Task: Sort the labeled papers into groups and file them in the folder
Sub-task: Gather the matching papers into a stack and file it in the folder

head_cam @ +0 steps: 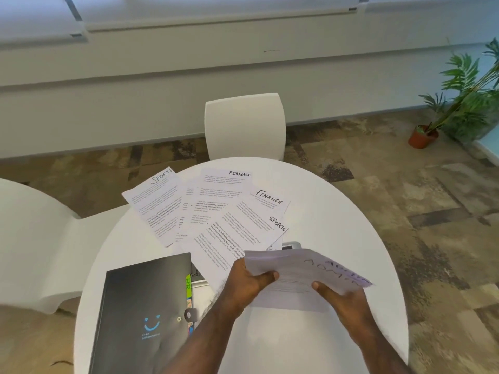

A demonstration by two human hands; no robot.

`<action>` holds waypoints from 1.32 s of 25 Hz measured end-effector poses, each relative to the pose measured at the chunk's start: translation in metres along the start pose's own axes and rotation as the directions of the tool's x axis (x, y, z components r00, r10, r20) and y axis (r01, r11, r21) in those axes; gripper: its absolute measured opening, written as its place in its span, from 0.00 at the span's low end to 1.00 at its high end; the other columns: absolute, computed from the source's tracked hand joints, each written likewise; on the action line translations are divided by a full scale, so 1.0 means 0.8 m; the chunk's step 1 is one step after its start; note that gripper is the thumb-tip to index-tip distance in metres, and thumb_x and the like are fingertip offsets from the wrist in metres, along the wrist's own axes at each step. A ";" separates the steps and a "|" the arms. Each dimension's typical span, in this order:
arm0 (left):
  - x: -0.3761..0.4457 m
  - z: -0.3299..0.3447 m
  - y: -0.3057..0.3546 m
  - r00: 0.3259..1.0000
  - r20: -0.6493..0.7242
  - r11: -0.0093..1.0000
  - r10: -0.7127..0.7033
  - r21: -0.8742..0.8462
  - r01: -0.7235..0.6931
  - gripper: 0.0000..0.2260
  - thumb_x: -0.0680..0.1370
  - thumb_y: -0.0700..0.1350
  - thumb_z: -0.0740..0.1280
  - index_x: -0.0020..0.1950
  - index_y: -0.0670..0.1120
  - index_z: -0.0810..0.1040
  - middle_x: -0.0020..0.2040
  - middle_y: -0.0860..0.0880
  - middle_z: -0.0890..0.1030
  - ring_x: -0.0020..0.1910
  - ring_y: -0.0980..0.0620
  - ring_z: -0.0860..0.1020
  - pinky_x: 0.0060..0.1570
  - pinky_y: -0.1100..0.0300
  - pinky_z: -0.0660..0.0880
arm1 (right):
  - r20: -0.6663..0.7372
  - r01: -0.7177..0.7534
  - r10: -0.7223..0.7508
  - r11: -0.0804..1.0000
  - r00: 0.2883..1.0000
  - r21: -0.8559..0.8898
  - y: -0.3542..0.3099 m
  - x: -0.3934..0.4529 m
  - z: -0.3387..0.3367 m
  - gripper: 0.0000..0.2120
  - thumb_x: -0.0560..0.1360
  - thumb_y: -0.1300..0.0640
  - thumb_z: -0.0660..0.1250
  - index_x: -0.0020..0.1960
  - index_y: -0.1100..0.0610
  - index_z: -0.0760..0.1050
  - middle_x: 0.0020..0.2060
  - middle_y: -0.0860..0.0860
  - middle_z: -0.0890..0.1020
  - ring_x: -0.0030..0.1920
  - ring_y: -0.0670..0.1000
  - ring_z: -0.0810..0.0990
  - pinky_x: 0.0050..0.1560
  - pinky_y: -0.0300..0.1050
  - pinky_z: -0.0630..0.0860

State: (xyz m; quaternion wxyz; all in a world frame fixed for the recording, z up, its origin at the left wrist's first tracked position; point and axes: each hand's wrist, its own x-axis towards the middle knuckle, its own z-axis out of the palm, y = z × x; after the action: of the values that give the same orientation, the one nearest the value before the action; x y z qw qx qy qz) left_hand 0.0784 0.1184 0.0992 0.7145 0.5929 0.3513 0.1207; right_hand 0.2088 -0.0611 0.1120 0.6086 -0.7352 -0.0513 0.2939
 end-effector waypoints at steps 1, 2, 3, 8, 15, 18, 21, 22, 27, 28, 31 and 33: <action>-0.003 0.000 -0.002 1.000 -0.005 1.000 0.008 0.001 -0.008 0.18 0.66 0.44 0.79 0.55 0.48 0.84 0.52 0.49 0.87 0.54 0.48 0.84 0.60 0.43 0.78 | -0.025 0.013 -0.013 1.000 1.000 -0.010 0.002 -0.002 0.003 0.16 0.64 0.59 0.81 0.44 0.47 0.78 0.37 0.44 0.85 0.38 0.36 0.83 0.52 0.47 0.80; -0.006 0.000 -0.002 1.000 -0.006 1.000 0.020 -0.002 -0.020 0.18 0.66 0.44 0.79 0.55 0.49 0.84 0.52 0.49 0.87 0.54 0.48 0.84 0.60 0.43 0.78 | -0.045 0.019 -0.020 1.000 0.999 -0.012 -0.002 -0.005 0.004 0.15 0.66 0.64 0.79 0.43 0.47 0.78 0.35 0.42 0.84 0.36 0.34 0.82 0.52 0.48 0.78; -0.008 0.000 -0.003 0.999 -0.006 0.999 0.035 -0.007 -0.035 0.17 0.66 0.43 0.79 0.54 0.49 0.85 0.52 0.49 0.87 0.53 0.48 0.84 0.59 0.44 0.78 | -0.062 0.039 -0.040 0.999 0.997 -0.009 -0.002 -0.004 0.002 0.16 0.68 0.68 0.77 0.41 0.47 0.79 0.33 0.42 0.84 0.35 0.33 0.82 0.50 0.48 0.77; -0.021 0.004 0.018 0.980 -0.011 0.978 0.197 0.067 -0.196 0.07 0.67 0.43 0.77 0.43 0.52 0.85 0.43 0.50 0.86 0.43 0.53 0.83 0.45 0.57 0.78 | -0.032 0.194 -0.196 0.980 0.980 -0.038 -0.020 -0.010 -0.015 0.27 0.67 0.70 0.75 0.36 0.34 0.83 0.34 0.36 0.85 0.37 0.36 0.83 0.43 0.35 0.79; -0.004 0.004 0.016 0.962 0.068 0.946 0.265 0.176 -0.273 0.05 0.69 0.42 0.76 0.41 0.51 0.84 0.44 0.48 0.85 0.47 0.47 0.82 0.47 0.57 0.78 | -0.002 0.047 -0.047 0.999 0.999 0.010 0.006 0.007 -0.033 0.11 0.61 0.52 0.82 0.40 0.49 0.83 0.40 0.51 0.85 0.48 0.56 0.82 0.49 0.46 0.80; 0.004 0.005 -0.017 0.996 0.043 0.972 0.072 0.219 -0.080 0.07 0.66 0.48 0.78 0.42 0.52 0.84 0.44 0.47 0.85 0.46 0.44 0.82 0.47 0.46 0.79 | 0.145 -0.011 0.022 0.997 0.989 -0.078 0.028 0.004 -0.026 0.13 0.70 0.68 0.74 0.44 0.50 0.86 0.45 0.50 0.87 0.55 0.57 0.82 0.53 0.44 0.79; 0.007 0.010 -0.012 0.999 -0.009 0.988 0.045 0.146 -0.043 0.09 0.66 0.46 0.78 0.44 0.51 0.83 0.43 0.51 0.85 0.44 0.51 0.82 0.47 0.51 0.79 | 0.023 0.007 -0.005 0.995 1.000 -0.103 0.028 0.018 -0.023 0.12 0.71 0.67 0.74 0.51 0.56 0.79 0.48 0.51 0.83 0.53 0.57 0.79 0.55 0.48 0.74; 0.006 0.008 -0.003 0.999 -0.011 0.994 0.051 0.094 -0.050 0.11 0.68 0.43 0.78 0.47 0.51 0.83 0.45 0.53 0.85 0.47 0.53 0.83 0.50 0.54 0.79 | 0.005 0.028 -0.027 0.994 1.000 -0.102 0.021 0.025 -0.022 0.15 0.71 0.66 0.75 0.55 0.56 0.77 0.47 0.50 0.84 0.50 0.56 0.79 0.53 0.47 0.76; -0.005 -0.084 -0.031 0.935 -0.327 0.975 0.137 0.209 -0.070 0.21 0.72 0.31 0.65 0.57 0.53 0.79 0.60 0.56 0.80 0.57 0.65 0.77 0.59 0.66 0.73 | 0.032 0.060 -0.058 0.995 0.998 -0.085 -0.005 0.040 -0.042 0.09 0.72 0.64 0.74 0.50 0.57 0.80 0.38 0.44 0.87 0.43 0.52 0.84 0.35 0.33 0.81; -0.017 -0.115 -0.058 0.849 -0.511 0.962 0.131 0.273 0.016 0.21 0.71 0.32 0.63 0.54 0.55 0.79 0.59 0.56 0.78 0.55 0.62 0.78 0.58 0.62 0.75 | 0.037 0.028 -0.026 0.998 0.999 -0.054 -0.005 0.037 -0.045 0.10 0.72 0.65 0.74 0.52 0.57 0.80 0.41 0.46 0.87 0.42 0.53 0.85 0.35 0.35 0.81; -0.067 -0.186 -0.137 0.695 -0.707 0.746 0.127 0.530 0.403 0.16 0.73 0.40 0.65 0.59 0.53 0.78 0.64 0.50 0.76 0.65 0.45 0.75 0.64 0.45 0.72 | 0.086 -0.036 0.034 0.999 0.996 0.022 0.005 0.024 -0.051 0.14 0.70 0.62 0.73 0.55 0.58 0.80 0.45 0.49 0.87 0.43 0.49 0.87 0.38 0.38 0.82; -0.094 -0.199 -0.176 0.769 -0.638 0.492 -0.041 0.657 0.571 0.24 0.75 0.52 0.69 0.71 0.52 0.70 0.77 0.48 0.64 0.77 0.45 0.60 0.70 0.38 0.62 | 0.105 -0.067 0.067 0.998 0.992 0.000 0.019 0.016 -0.051 0.13 0.70 0.61 0.73 0.55 0.57 0.80 0.48 0.50 0.87 0.46 0.52 0.87 0.43 0.42 0.83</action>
State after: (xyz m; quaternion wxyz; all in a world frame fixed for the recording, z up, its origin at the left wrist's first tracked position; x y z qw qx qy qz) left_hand -0.1131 0.1581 -0.0129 0.2291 0.7179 0.6566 -0.0320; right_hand 0.2351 -0.0944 0.0967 0.5962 -0.7189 -0.0579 0.3527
